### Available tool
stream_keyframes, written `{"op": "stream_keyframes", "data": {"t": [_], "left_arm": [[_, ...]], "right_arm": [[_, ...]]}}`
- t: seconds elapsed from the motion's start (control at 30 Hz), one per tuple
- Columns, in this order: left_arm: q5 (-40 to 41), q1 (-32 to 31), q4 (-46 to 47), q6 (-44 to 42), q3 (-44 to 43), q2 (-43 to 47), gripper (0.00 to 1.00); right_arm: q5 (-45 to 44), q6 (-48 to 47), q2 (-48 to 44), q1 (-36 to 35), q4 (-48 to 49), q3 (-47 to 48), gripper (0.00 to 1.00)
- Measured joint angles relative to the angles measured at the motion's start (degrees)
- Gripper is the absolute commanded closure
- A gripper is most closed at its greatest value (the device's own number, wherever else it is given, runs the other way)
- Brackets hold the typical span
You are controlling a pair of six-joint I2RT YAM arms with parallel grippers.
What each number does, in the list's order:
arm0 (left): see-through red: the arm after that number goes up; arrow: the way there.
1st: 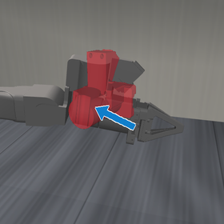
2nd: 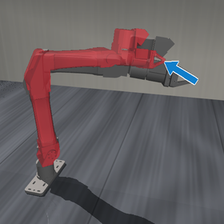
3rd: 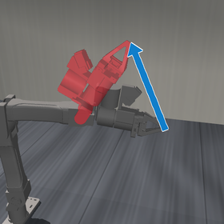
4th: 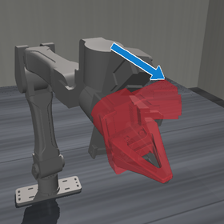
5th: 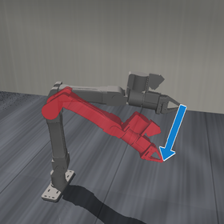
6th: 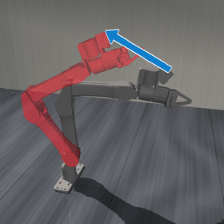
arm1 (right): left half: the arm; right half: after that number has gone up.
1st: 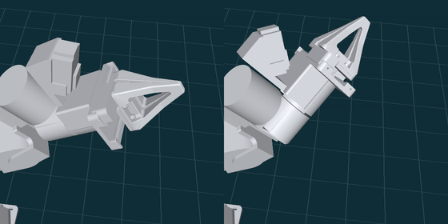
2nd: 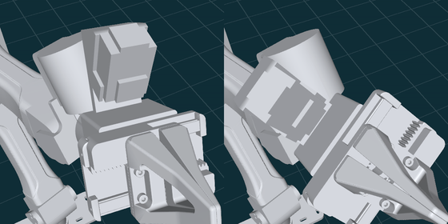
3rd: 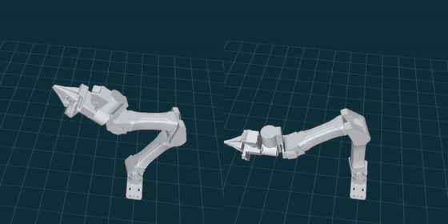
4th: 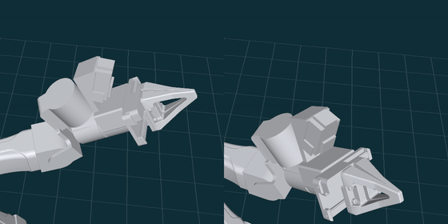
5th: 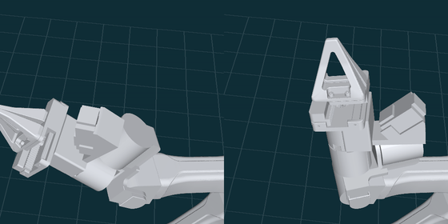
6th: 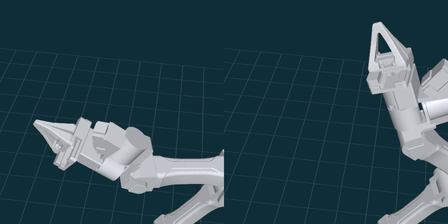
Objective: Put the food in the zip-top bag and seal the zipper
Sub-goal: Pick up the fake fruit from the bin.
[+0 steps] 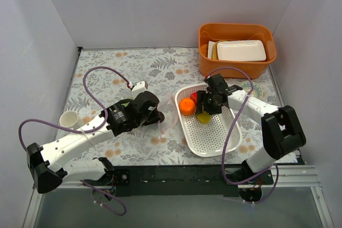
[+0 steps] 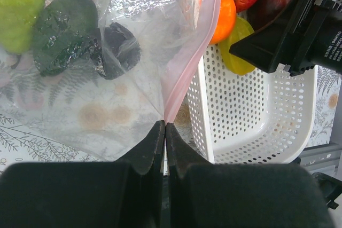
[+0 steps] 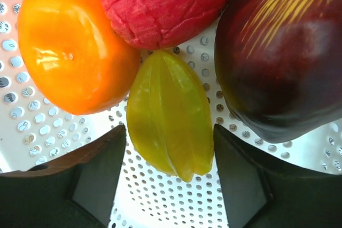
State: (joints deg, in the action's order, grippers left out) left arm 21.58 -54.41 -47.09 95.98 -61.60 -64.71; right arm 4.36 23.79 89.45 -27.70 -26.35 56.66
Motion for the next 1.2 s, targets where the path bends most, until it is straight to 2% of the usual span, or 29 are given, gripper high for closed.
{"op": "stream_keyframes", "data": {"t": [0.4, 0.8, 1.2], "left_arm": [[-0.2, 0.1, 0.4, -0.2, 0.0, 0.0, 1.0], [-0.7, 0.1, 1.0, -0.2, 0.1, -0.3, 1.0], [-1.5, 0.3, 1.8, -0.2, 0.3, -0.7, 1.0]], "right_arm": [[1.9, 0.2, -1.4, 0.0, 2.5, -3.0, 0.43], [3.4, 0.6, -6.1, -0.6, 1.6, -6.8, 0.47], [2.4, 0.0, -7.8, -4.1, -5.0, -6.7, 0.38]]}}
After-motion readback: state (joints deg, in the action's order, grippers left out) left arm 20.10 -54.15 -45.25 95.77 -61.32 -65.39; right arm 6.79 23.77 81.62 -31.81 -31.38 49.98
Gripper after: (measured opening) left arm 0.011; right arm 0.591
